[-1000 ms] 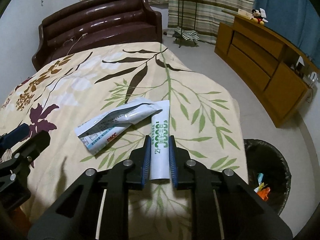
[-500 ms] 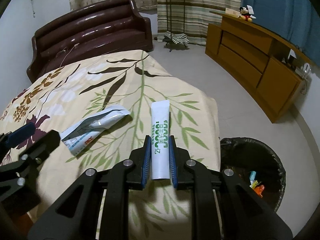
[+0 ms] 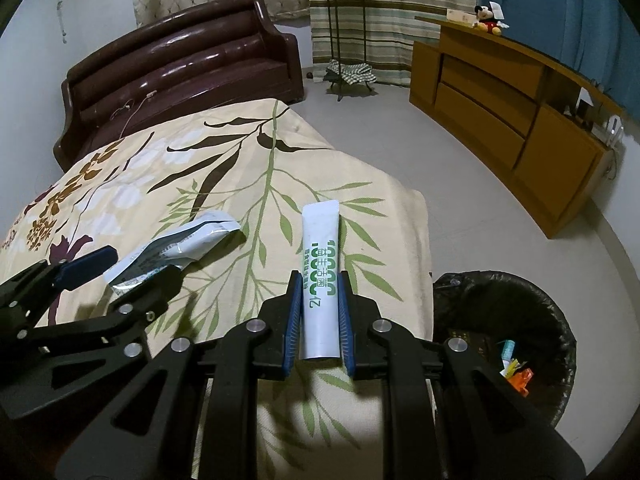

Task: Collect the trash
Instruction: 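Grasp the white-silver tube with the left tool while the right tool holds its tube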

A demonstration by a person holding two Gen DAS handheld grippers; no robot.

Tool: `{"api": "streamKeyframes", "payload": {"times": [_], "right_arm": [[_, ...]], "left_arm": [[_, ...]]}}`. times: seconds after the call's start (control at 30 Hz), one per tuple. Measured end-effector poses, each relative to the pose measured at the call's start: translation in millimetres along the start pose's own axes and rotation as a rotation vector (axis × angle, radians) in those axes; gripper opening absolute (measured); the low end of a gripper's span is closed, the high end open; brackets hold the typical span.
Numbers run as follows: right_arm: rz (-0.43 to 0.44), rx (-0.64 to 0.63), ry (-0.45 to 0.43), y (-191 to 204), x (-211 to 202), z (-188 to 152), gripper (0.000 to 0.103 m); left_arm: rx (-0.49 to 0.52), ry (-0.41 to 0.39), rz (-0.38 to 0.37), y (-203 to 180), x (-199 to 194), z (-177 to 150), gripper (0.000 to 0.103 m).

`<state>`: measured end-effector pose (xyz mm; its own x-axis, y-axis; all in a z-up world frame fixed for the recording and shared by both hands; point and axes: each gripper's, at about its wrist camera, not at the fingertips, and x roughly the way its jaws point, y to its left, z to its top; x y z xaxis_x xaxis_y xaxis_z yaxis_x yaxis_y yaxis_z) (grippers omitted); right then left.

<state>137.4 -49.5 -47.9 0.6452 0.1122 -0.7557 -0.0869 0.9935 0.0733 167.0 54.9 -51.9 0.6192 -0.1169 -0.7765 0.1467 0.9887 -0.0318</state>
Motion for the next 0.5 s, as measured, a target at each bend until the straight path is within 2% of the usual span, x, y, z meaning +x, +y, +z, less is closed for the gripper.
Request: {"api": "streamKeyframes", "payload": {"times": [0.07, 0.27, 0.5], "right_arm": [[0.003, -0.001, 0.0, 0.5, 0.9, 0.3, 0.017], [0.008, 0.002, 0.003, 0.2, 1.9, 0.5, 0.018], [0.006, -0.001, 0.004, 0.2, 1.8, 0.5, 0.018]], "left_arm": [[0.0, 0.014, -0.01, 0.2, 2.9, 0.1, 0.072], [0.012, 0.025, -0.02, -2.6, 6.0, -0.9, 0.06], [0.051, 0.01, -0.017, -9.1, 2.5, -4.5, 0.037]]}}
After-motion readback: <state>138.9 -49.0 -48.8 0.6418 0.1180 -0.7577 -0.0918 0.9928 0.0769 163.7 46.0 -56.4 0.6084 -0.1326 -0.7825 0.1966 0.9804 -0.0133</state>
